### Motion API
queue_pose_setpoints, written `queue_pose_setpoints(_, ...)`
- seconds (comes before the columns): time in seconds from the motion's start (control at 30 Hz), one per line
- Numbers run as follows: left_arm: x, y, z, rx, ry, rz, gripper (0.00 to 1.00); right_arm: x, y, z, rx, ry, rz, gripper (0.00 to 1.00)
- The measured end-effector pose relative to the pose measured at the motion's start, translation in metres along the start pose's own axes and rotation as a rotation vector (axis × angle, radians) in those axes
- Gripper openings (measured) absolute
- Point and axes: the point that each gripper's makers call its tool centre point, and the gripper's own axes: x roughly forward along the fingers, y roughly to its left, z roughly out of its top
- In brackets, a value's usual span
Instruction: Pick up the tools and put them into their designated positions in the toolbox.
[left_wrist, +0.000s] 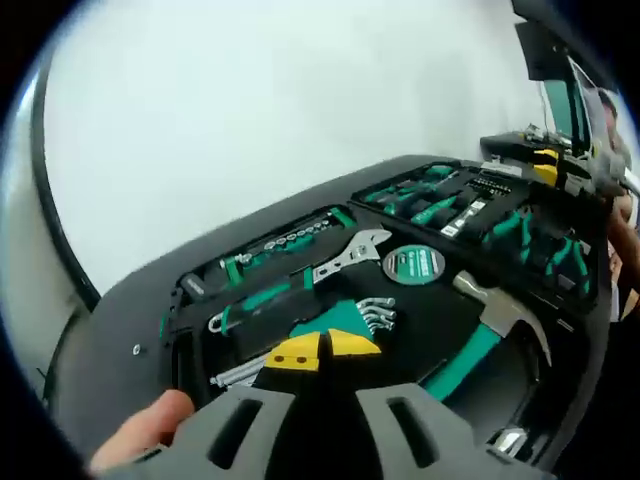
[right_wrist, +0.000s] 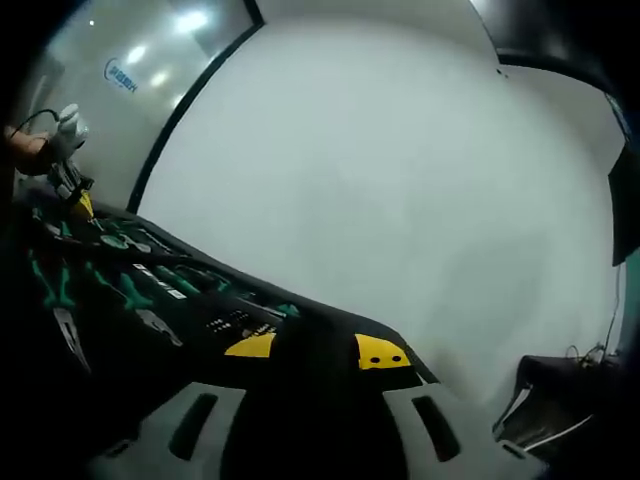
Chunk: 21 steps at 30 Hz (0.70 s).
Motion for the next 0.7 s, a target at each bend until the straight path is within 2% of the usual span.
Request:
queue_pose_setpoints(0.07, 0.007, -0.001, -0.001, 0.117, 0.000, 0.016, 0.00, 0.000, 0.000, 0.000, -0.002, 0.000, 0.001, 0.26)
queue_pose_setpoints(0.13, 0.014, 0.000, 0.000, 0.093, 0.002, 0.020, 0.00, 0.000, 0.000, 0.000, -0.002, -0.001, 0.000, 0.26)
queue_pose_setpoints(0.17, 0.007, -0.002, -0.001, 0.113, 0.005, 0.020, 0.00, 0.000, 0.000, 0.000, -0.001, -0.001, 0.001, 0.26)
queue_pose_setpoints(0.2, 0.010, -0.001, 0.000, 0.110, 0.008, 0.018, 0.00, 0.000, 0.000, 0.000, 0.000, -0.001, 0.001, 0.26)
queue_pose_setpoints(0.23, 0.007, -0.010, 0.005, 0.136, -0.024, -0.042, 0.00, 0.001, 0.000, 0.000, -0.001, -0.001, 0.002, 0.26)
queue_pose_setpoints(0.43, 0.006, -0.013, 0.003, 0.145, -0.023, -0.064, 0.00, 0.001, 0.002, -0.001, -0.006, 0.003, 0.009, 0.26)
queue_pose_setpoints(0.53, 0.005, -0.017, 0.004, 0.087, -0.093, -0.073, 0.00, 0.001, 0.002, -0.001, -0.005, 0.005, 0.006, 0.26)
queue_pose_setpoints(0.63, 0.001, -0.022, 0.005, 0.091, -0.092, -0.069, 0.00, 0.001, -0.002, 0.000, 0.013, -0.002, -0.004, 0.26)
queue_pose_setpoints(0.67, 0.001, -0.022, 0.005, 0.098, -0.068, -0.080, 0.00, 0.001, -0.002, -0.001, 0.016, -0.002, -0.004, 0.26)
queue_pose_setpoints(0.7, 0.003, -0.021, 0.002, 0.107, -0.013, -0.108, 0.00, 0.002, -0.002, -0.001, 0.019, 0.000, -0.002, 0.26)
